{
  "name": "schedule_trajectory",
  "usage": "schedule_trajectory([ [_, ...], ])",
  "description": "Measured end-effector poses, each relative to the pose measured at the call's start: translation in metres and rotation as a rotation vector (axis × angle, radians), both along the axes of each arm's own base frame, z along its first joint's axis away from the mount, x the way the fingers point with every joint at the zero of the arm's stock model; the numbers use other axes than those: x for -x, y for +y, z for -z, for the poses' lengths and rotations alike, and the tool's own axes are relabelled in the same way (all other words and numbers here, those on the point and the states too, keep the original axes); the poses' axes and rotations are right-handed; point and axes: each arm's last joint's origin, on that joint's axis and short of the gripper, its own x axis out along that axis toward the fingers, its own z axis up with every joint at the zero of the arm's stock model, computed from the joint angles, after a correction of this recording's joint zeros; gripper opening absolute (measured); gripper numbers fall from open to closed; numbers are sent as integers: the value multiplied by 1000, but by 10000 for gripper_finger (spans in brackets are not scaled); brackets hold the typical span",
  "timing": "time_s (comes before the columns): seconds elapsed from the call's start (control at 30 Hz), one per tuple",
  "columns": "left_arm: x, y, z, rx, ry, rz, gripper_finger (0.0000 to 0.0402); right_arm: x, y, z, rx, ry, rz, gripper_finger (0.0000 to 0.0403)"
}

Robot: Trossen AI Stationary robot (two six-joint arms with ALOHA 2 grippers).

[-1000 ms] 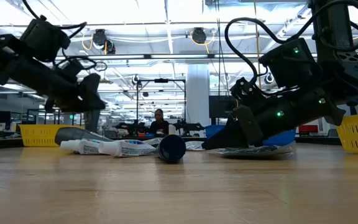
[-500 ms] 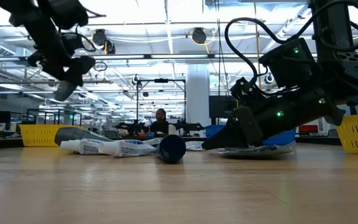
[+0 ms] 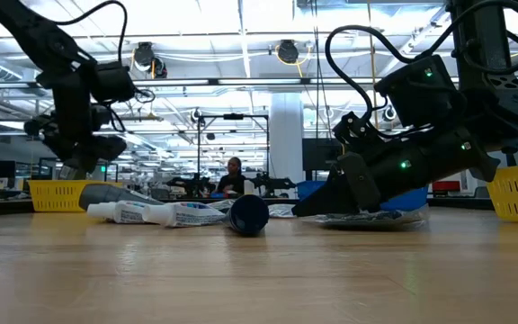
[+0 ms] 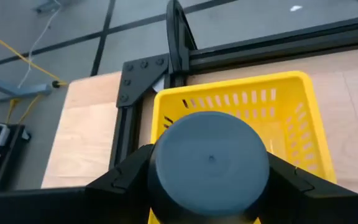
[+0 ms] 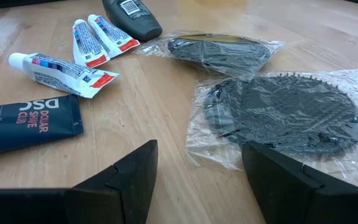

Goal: Pick & Place Travel size toiletries
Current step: Put the deodorant into the right yellow bin

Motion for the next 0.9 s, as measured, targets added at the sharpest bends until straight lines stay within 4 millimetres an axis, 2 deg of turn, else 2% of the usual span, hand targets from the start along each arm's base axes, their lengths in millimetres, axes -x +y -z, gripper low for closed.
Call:
schedule_trajectory([
  [0.17, 0, 0, 3, 35, -36, -3, 218, 0, 0, 0, 0, -1, 0, 226],
  [0.33, 0, 2, 10, 169, -133, 31, 221, 0, 0, 0, -1, -1, 0, 226],
  [0.57, -2, 6, 22, 187, -65, -9, 209, 0, 0, 0, -1, -1, 0, 226],
  [0.9, -3, 8, 28, 195, -35, -31, 251, 0, 0, 0, -1, -1, -1, 226],
])
